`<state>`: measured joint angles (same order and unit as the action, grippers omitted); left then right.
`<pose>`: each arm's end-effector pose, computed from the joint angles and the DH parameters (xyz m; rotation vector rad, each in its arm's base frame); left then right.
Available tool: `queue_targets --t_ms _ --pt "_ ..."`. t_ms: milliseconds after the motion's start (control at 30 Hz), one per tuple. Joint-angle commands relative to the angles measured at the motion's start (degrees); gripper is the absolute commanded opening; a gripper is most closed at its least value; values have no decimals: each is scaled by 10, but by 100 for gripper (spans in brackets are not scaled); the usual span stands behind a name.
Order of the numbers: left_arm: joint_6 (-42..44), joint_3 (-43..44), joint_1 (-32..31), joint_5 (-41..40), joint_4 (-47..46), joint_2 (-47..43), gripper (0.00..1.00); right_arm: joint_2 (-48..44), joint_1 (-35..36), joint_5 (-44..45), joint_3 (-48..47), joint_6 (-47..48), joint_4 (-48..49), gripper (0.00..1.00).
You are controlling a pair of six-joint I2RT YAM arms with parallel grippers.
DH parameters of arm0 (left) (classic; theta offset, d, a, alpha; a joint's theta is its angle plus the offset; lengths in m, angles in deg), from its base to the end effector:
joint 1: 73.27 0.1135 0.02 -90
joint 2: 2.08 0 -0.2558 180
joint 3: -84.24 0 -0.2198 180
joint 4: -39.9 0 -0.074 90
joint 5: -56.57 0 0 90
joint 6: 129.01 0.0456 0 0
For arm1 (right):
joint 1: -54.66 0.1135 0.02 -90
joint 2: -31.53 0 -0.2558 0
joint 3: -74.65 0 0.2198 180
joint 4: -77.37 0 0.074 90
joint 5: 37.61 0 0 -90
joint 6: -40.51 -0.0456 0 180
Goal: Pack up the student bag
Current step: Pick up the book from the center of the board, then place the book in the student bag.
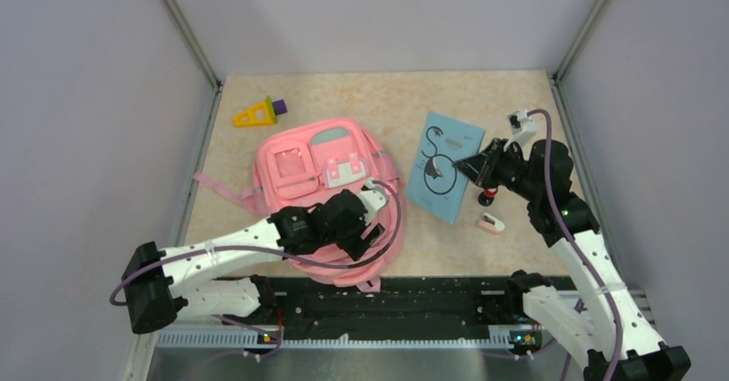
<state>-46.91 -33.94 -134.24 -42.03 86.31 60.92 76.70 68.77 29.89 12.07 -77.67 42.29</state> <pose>0.1049 -0.1750 0.2490 1.0193 2.1996 -0.3814 0.1510 0.0559 0.3254 -0.0421 1.9491 0.8666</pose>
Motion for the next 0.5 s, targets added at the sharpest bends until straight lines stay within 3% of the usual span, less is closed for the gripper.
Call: queue_targets --t_ms 0,267,333,467 --pt "-4 32 -5 -87 35 22 84 -28 1 -11 -14 -5 33 0" --pt "-22 53 -19 -144 60 70 82 -28 2 -9 -18 1 32 0" --pt "-32 60 -24 -175 71 82 74 -27 1 -11 -17 2 32 0" --pt "-44 73 -35 -230 91 105 49 -30 2 -15 -17 2 31 0"
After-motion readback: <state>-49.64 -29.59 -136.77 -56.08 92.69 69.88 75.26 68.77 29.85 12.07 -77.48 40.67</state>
